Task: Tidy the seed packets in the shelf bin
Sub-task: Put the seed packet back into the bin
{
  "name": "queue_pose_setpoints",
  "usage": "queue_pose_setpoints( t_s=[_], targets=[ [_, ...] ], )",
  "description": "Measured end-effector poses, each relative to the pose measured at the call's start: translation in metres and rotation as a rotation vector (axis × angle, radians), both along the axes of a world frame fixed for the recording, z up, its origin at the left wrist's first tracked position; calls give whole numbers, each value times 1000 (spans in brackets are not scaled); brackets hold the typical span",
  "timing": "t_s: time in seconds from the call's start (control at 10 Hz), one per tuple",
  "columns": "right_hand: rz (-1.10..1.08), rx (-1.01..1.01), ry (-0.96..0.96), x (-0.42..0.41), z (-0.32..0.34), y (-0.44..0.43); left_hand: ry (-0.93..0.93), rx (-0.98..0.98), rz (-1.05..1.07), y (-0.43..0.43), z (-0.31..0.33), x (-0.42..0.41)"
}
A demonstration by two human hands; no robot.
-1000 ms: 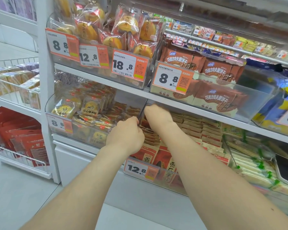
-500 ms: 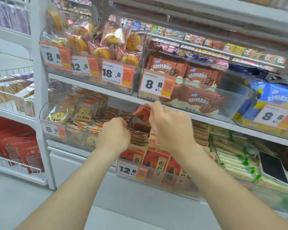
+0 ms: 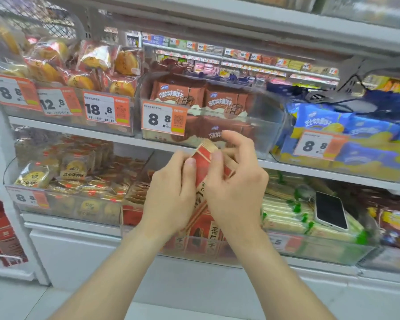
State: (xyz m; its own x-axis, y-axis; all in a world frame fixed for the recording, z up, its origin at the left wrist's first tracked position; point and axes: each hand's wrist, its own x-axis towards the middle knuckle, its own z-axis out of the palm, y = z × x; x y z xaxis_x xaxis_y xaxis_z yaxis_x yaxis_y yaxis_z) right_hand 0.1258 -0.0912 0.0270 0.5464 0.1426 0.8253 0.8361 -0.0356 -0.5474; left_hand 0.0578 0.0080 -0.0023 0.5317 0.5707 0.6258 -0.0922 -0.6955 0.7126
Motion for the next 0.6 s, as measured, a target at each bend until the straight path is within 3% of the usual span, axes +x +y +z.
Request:
queue_pose_setpoints(
  t_s=[0.1, 0.2, 0.3, 0.5, 0.6],
  targets=[
    [173, 95, 343, 9, -3, -14, -2, -232, 12, -11, 5, 10],
    [304, -72, 483, 18, -10, -21, -62, -494, -91, -22, 6, 18],
    [324, -158, 441, 22, -8, -27, -71, -599, -147, -29, 3, 26],
    [411, -158, 761, 36, -1, -41, -72, -620, -376, -62, 10, 27],
    [344, -164, 729, 41, -5, -44, -79, -603, -413, -72, 14, 26]
  ],
)
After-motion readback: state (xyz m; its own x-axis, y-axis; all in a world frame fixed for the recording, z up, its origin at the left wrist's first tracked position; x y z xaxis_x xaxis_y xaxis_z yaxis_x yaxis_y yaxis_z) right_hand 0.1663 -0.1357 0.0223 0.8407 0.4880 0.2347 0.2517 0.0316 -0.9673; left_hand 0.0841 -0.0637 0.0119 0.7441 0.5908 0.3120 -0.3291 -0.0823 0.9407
